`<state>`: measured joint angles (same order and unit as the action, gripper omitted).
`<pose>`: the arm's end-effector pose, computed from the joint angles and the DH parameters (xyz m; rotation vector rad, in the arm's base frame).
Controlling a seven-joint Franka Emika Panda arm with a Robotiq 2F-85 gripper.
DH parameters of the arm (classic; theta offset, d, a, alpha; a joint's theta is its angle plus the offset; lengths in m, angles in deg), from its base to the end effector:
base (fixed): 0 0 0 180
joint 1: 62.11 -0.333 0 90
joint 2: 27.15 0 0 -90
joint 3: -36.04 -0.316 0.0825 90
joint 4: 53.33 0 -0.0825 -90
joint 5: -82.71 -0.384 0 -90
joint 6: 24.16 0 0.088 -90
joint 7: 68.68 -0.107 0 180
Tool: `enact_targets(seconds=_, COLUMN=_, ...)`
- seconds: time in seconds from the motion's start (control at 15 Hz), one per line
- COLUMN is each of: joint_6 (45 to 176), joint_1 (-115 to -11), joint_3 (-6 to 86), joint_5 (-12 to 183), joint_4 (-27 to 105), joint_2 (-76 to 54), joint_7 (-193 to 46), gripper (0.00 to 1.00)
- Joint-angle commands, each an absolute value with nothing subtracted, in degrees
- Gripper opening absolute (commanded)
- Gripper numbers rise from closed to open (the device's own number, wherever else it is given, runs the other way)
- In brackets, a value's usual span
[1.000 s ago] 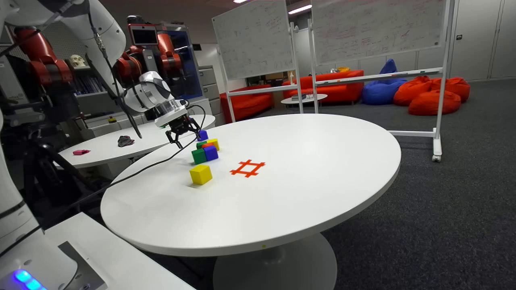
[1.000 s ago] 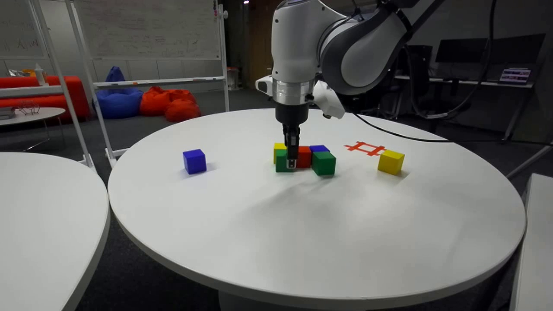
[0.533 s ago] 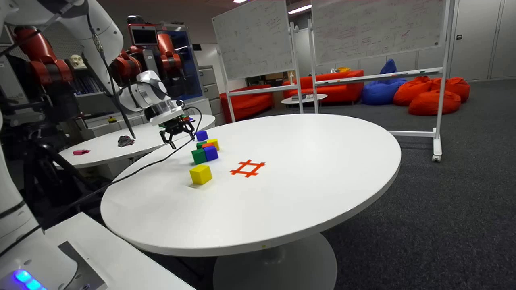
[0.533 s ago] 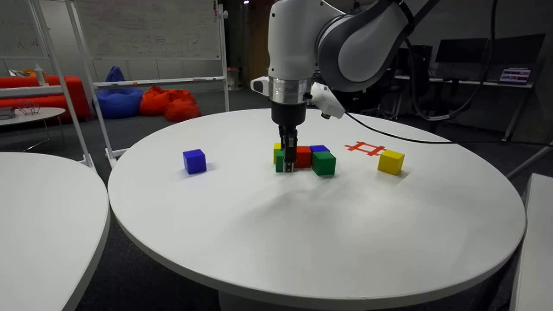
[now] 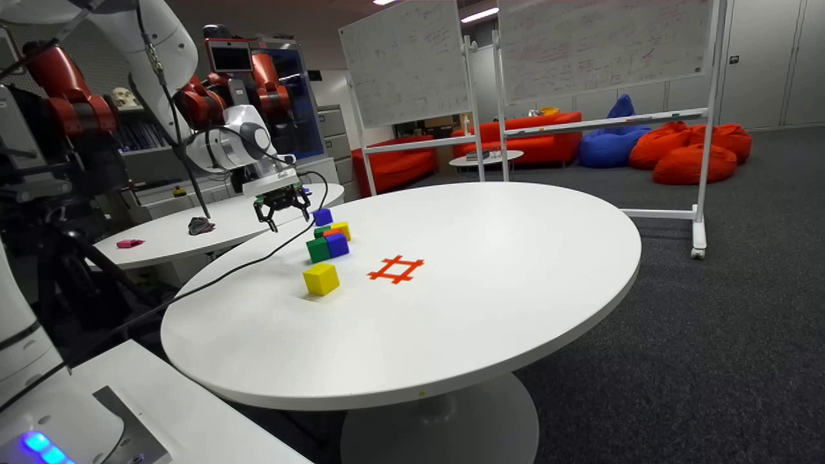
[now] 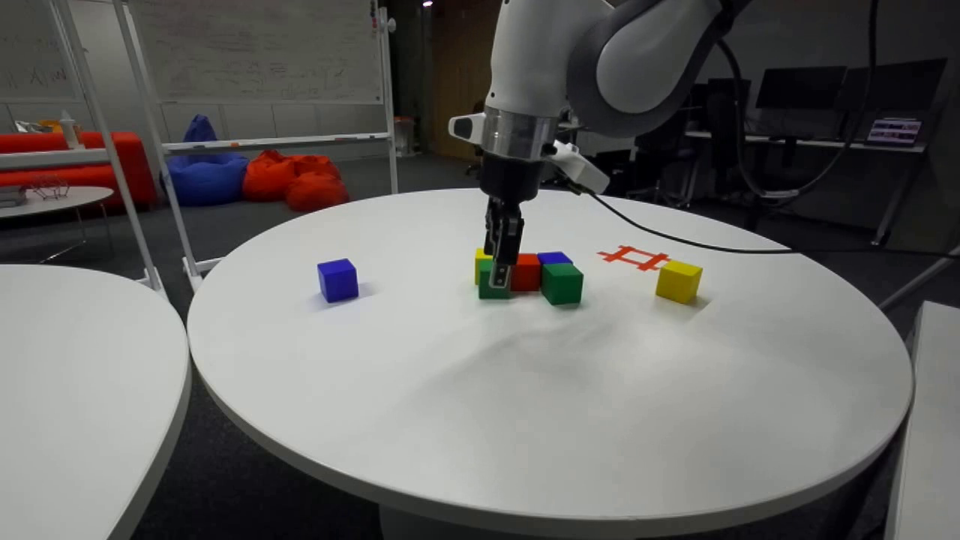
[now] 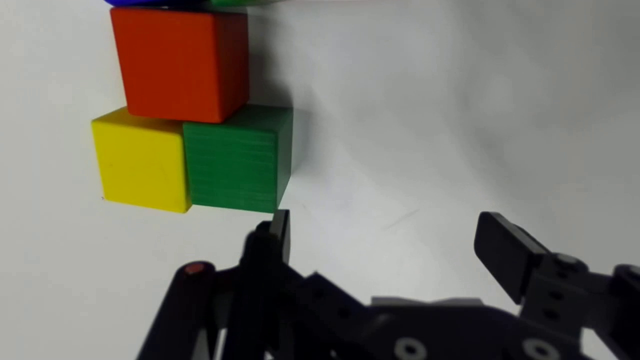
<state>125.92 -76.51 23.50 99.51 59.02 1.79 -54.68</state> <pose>0.5647 0.2870 0.2363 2.7634 1.3710 0.2778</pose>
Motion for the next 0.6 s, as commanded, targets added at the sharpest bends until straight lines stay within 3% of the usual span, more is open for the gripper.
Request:
enact_targets(seconds=0.0, joint_6=131.5, joint_1=-72.0, joint_3=20.0, joint_5=94.9, joint_4=67.0, joint_2=-4.0, joint_7=-48.7, gripper=1.0)
enact_targets(seconds=0.53, joint_6=130.1, joint_1=-71.9, joint_3=19.5, joint_5=93.3, joint_4=66.2, joint_2=-3.2, joint_7=-46.3, gripper=1.0)
